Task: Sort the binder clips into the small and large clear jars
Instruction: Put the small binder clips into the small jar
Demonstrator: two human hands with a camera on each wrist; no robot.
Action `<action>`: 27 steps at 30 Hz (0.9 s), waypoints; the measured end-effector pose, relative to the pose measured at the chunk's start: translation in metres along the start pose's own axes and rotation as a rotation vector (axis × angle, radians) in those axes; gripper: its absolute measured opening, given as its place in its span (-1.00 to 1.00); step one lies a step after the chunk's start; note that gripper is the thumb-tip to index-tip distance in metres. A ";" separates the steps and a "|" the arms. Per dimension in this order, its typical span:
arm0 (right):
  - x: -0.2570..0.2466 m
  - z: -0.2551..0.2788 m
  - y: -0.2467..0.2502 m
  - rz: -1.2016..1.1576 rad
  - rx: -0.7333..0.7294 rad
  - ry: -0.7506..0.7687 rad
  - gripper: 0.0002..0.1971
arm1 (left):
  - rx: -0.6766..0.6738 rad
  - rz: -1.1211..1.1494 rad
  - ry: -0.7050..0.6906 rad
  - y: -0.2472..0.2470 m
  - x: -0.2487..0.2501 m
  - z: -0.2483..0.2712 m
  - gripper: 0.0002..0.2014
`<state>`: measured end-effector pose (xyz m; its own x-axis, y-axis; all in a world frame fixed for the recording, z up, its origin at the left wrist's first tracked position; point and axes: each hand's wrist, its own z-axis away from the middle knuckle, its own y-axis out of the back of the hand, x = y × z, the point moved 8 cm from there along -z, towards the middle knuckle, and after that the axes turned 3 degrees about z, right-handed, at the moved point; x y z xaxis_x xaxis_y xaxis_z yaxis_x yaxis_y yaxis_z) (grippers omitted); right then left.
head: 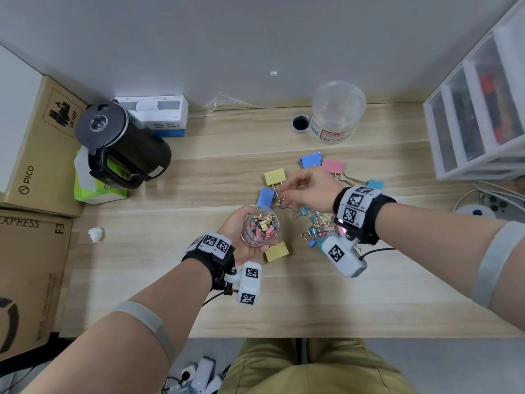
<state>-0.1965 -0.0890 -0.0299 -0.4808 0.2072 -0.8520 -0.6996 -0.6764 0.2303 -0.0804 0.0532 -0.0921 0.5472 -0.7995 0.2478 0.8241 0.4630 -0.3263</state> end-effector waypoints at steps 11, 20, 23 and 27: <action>0.073 0.024 -0.006 1.082 -0.208 0.091 -0.70 | -0.026 -0.037 0.020 -0.003 -0.016 -0.001 -0.61; 0.071 0.027 -0.006 1.124 -0.180 0.174 -0.72 | -0.007 -0.062 0.029 -0.002 -0.018 -0.004 -0.61; 0.071 0.029 0.000 1.111 -0.197 0.181 -0.82 | -0.009 -0.069 0.021 -0.007 -0.016 -0.003 -0.62; 0.071 0.027 0.003 1.097 -0.167 0.200 -0.68 | -0.019 -0.078 0.017 -0.012 -0.014 -0.003 -0.63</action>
<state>-0.2472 -0.0568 -0.0770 -0.6883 -0.6644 -0.2913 0.1356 -0.5123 0.8480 -0.0984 0.0580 -0.0950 0.4786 -0.8393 0.2579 0.8613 0.3916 -0.3238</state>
